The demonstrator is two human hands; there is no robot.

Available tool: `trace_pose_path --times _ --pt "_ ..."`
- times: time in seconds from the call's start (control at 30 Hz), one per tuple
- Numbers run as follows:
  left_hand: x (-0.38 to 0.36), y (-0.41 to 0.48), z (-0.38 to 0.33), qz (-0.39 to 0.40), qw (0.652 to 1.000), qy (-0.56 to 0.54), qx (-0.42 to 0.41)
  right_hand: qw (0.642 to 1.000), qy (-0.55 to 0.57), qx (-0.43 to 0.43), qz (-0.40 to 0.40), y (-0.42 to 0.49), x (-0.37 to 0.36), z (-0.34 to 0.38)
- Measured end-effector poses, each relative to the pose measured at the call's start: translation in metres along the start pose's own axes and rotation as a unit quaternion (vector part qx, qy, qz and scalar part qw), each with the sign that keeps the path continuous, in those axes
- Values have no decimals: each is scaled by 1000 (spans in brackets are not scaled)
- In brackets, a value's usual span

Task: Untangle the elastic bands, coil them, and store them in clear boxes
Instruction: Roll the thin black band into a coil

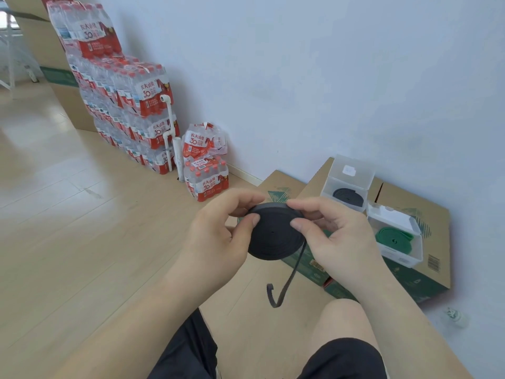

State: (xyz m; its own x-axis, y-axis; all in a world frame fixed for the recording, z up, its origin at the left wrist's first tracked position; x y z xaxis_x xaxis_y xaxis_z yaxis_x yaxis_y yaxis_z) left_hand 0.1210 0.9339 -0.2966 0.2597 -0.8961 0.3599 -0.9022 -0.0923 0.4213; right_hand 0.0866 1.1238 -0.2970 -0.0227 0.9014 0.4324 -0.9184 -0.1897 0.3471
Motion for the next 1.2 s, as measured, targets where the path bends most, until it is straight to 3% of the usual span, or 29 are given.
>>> trace_pose_path --times 0.2,0.37,0.47,0.53,0.7,0.8,0.97,1.1,1.2 --pt "-15 -1 0 59 996 71 -20 984 -121 133 13 1 -8 29" --pt "-5 3 1 18 1000 -15 19 998 -40 44 -23 0 3 10" --pt "3 2 14 -16 996 -68 55 997 -34 51 -36 -7 5 6" --pt "-2 -1 17 3 997 -51 58 995 -51 71 -51 -9 8 8" --pt "-17 -7 -8 49 991 109 -62 974 -148 166 -29 -7 -4 31" --pt "-17 -4 -19 53 988 111 -89 983 -125 129 -30 -5 -3 28" --pt "3 -1 1 -23 999 -20 22 998 -24 5 -50 -10 11 2" --pt "4 -2 12 -42 995 -75 52 997 28 -4 -71 -9 12 0" --pt "-2 -2 19 -6 997 -27 70 997 -18 50 -57 -3 10 15"
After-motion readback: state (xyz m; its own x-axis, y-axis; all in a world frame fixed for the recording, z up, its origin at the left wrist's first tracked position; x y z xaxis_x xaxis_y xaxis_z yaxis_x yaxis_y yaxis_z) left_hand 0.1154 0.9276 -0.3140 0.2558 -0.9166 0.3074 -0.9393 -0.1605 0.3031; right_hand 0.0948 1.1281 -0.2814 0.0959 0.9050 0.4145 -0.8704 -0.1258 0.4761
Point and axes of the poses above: each hand's wrist, its own y-axis towards the middle knuckle, its own x-axis out of the back of the hand, z = x × y, the point moved 10 cm from there along y, towards the middle knuckle, and after that the axes turned 1 degree about x, right-handed, at the moved point
